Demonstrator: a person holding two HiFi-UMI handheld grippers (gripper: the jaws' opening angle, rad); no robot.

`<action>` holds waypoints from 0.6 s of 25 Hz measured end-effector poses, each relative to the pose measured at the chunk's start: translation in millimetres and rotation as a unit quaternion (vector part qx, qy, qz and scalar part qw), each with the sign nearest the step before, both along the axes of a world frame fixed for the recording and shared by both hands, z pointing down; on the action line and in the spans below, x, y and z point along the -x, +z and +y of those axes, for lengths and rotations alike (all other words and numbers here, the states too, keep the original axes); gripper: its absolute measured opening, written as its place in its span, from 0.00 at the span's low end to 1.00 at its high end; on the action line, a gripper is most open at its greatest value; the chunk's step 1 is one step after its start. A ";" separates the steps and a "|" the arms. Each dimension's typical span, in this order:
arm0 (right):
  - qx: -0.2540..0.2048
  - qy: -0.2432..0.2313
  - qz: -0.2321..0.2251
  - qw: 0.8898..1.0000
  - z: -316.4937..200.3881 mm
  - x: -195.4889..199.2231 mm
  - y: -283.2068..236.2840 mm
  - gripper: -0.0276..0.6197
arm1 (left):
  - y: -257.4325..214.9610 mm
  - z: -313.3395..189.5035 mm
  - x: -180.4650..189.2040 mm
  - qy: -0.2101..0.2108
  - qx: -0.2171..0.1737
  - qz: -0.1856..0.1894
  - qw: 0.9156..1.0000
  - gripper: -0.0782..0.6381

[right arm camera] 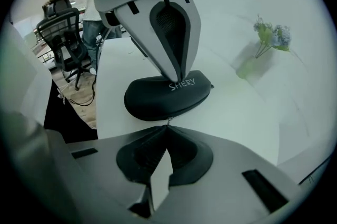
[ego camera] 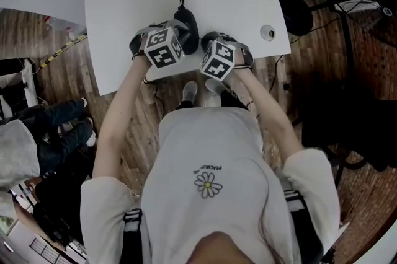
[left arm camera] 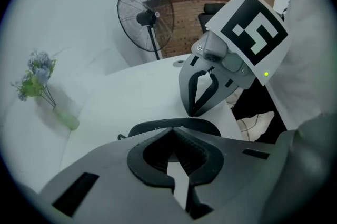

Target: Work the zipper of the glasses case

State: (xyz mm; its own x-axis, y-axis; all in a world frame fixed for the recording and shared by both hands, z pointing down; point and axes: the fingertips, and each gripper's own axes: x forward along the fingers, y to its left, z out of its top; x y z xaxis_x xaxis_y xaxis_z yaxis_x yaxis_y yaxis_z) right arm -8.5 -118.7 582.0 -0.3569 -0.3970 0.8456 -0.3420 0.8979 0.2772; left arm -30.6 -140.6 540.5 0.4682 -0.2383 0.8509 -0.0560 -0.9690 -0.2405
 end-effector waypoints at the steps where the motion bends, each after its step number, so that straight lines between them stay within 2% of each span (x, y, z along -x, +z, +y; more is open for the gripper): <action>1: 0.004 -0.006 0.002 1.000 1.3 0.7 -0.3 0.05 | -0.3 -0.6 0.5 -0.002 0.008 0.009 1.000 0.13; 5: 0.043 -0.025 -0.008 0.999 16.9 3.5 -3.1 0.05 | 1.0 -2.5 1.5 -0.006 0.020 0.028 0.999 0.13; 8: 0.085 -0.026 -0.040 0.995 36.4 13.3 -7.1 0.05 | 2.0 -2.8 2.7 -0.010 0.026 0.045 0.999 0.13; 11: 0.163 -0.060 -0.098 0.980 82.1 50.4 -14.0 0.05 | 1.7 -5.0 2.9 -0.012 0.032 0.058 0.998 0.13; 13: 0.150 -0.071 -0.102 0.981 103.5 69.7 -17.0 0.05 | 1.3 -4.7 2.3 -0.011 0.036 0.064 0.997 0.13; 15: 0.105 -0.037 -0.108 0.988 99.9 71.7 -19.3 0.05 | 0.7 -4.1 3.0 -0.011 0.041 0.070 0.997 0.13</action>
